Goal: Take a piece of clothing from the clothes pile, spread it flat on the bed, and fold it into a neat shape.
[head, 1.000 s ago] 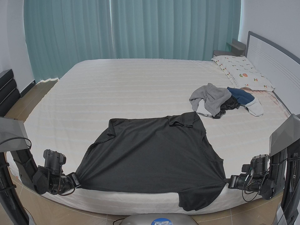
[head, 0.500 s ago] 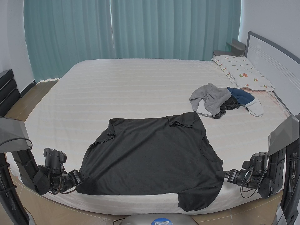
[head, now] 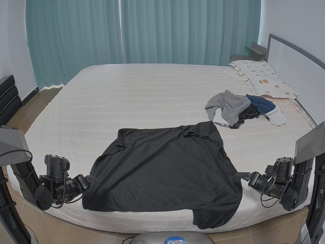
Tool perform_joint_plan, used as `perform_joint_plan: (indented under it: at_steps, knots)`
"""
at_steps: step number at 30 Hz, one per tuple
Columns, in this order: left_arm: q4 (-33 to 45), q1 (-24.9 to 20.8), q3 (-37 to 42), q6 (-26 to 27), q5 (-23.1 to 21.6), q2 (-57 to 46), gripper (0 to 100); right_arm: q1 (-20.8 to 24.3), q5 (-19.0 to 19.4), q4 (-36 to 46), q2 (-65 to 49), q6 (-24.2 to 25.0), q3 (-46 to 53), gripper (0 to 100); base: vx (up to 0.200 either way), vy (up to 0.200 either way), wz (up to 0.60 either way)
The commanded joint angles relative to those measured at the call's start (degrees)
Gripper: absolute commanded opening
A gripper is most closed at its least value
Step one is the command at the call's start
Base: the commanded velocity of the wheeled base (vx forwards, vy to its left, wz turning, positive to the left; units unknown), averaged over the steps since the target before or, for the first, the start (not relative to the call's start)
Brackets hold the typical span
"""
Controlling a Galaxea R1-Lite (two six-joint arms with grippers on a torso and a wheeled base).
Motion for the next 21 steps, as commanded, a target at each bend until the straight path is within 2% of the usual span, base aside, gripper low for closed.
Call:
perform_joint_plan:
  at_steps: [1, 6, 14, 21]
  knots:
    - [-0.4, 0.2, 0.2, -0.1, 0.0, -0.1, 100, 0.1, 0.0, -0.7, -0.2, 0.0, 0.0, 100, 0.000, 0.200, 0.00]
    - [-0.4, 0.2, 0.2, -0.1, 0.0, 0.1, 100, 0.1, 0.0, -0.7, -0.3, 0.1, 0.0, 100, 0.000, 0.200, 0.00]
    - [-0.4, 0.1, -0.2, -0.4, 0.1, 0.6, 100, 0.1, 0.0, -0.7, -0.4, 0.1, -0.2, 100, 0.000, 0.000, 0.00]
    - [-0.6, -0.2, -0.8, -3.6, 0.1, 0.7, 100, 0.1, -0.1, -0.7, -0.8, 0.2, -0.7, 100, 0.000, 0.000, 0.00]
